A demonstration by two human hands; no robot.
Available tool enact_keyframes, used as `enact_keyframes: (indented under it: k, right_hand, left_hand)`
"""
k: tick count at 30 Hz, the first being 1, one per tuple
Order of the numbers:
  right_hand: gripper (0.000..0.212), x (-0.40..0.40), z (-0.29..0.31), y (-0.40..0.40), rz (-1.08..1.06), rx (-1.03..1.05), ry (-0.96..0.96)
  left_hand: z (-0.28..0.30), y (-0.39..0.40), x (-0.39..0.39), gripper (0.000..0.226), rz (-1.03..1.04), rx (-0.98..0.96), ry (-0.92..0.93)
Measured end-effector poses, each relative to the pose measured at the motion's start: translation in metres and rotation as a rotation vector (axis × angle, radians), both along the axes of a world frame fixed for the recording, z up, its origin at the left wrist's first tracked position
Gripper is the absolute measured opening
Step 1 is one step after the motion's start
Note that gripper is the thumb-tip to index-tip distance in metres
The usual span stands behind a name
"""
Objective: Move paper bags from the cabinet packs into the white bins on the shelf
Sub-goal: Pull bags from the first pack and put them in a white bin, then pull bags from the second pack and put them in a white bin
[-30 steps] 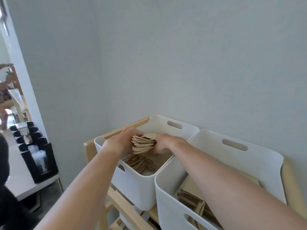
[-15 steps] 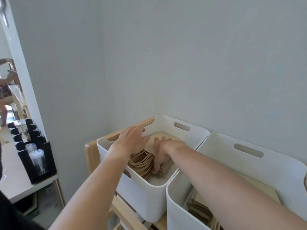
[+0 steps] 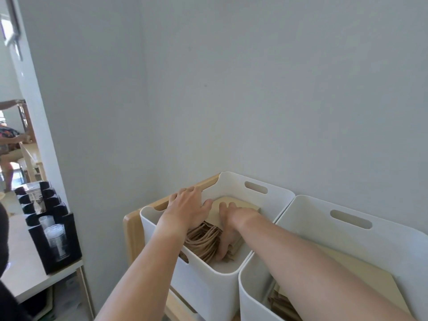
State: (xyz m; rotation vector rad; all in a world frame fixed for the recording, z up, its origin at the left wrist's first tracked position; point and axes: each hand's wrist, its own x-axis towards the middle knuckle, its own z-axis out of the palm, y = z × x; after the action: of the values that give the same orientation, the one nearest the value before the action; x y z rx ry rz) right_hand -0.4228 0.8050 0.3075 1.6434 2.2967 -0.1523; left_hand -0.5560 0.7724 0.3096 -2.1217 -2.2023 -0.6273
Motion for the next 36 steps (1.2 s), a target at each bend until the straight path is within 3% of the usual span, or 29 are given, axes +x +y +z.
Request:
enact_keyframes:
  k: [4, 7, 11, 16, 20, 26, 33, 36]
  right_hand:
    - [0.138, -0.002, 0.004, -0.001, 0.030, 0.072, -0.034]
    - [0.141, 0.001, 0.014, -0.013, 0.064, 0.136, -0.146]
    - [0.138, 0.020, 0.043, -0.032, 0.048, 0.114, -0.040]
    - [0.102, 0.080, 0.068, -0.062, -0.030, 0.312, 0.263]
    - [0.084, 0.150, 0.079, -0.102, -0.076, 0.375, 0.270]
    - [0.081, 0.259, 0.082, -0.167, -0.264, 0.360, 0.298]
    - [0.086, 0.372, 0.045, -0.268, -0.454, 0.318, 0.300]
    - [0.087, 0.417, 0.022, -0.321, -0.509, 0.291, 0.277]
  left_hand:
    - [0.000, 0.001, -0.001, 0.042, -0.010, 0.033, 0.025]
    - [0.005, -0.007, 0.001, 0.039, -0.008, 0.190, 0.138]
    - [0.017, -0.022, 0.009, 0.039, -0.046, 0.354, 0.255]
    - [0.024, -0.050, 0.048, 0.054, 0.035, 0.266, 0.228]
    - [0.038, -0.078, 0.100, 0.078, 0.025, 0.219, 0.176]
    - [0.043, -0.118, 0.198, 0.057, -0.116, 0.154, 0.121]
    - [0.015, -0.193, 0.329, 0.058, -0.279, 0.163, 0.229]
    - [-0.002, -0.238, 0.378, 0.075, -0.350, 0.156, 0.216]
